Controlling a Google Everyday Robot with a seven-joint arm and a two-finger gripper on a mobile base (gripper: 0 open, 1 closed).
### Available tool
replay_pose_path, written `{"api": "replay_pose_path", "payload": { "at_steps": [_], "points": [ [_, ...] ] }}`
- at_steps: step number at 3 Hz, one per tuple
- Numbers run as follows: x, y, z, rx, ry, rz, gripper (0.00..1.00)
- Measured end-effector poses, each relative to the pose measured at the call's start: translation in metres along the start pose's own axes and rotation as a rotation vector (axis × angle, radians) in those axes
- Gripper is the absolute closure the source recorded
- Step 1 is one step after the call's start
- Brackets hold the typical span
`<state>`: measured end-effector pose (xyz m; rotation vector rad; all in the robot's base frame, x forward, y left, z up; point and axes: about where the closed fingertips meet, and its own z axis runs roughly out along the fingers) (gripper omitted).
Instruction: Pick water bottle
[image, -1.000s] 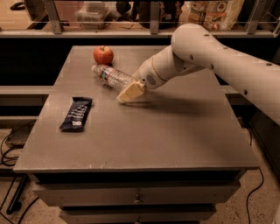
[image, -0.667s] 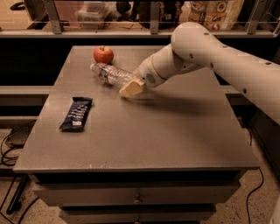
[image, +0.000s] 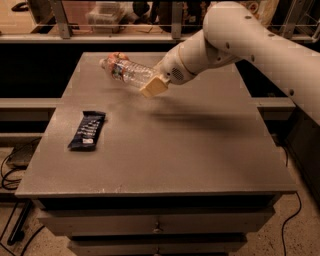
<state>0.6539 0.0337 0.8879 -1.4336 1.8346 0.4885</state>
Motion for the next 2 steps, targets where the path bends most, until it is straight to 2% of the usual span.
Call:
{"api": "replay_pose_path", "payload": {
  "at_steps": [1, 2],
  "points": [
    [-0.0342, -0.0113, -0.0372, 0.026, -0.004, -0.084, 1.00],
    [-0.0375, -0.0119, -0.0384, 0.026, -0.010, -0.085, 1.00]
  ]
}}
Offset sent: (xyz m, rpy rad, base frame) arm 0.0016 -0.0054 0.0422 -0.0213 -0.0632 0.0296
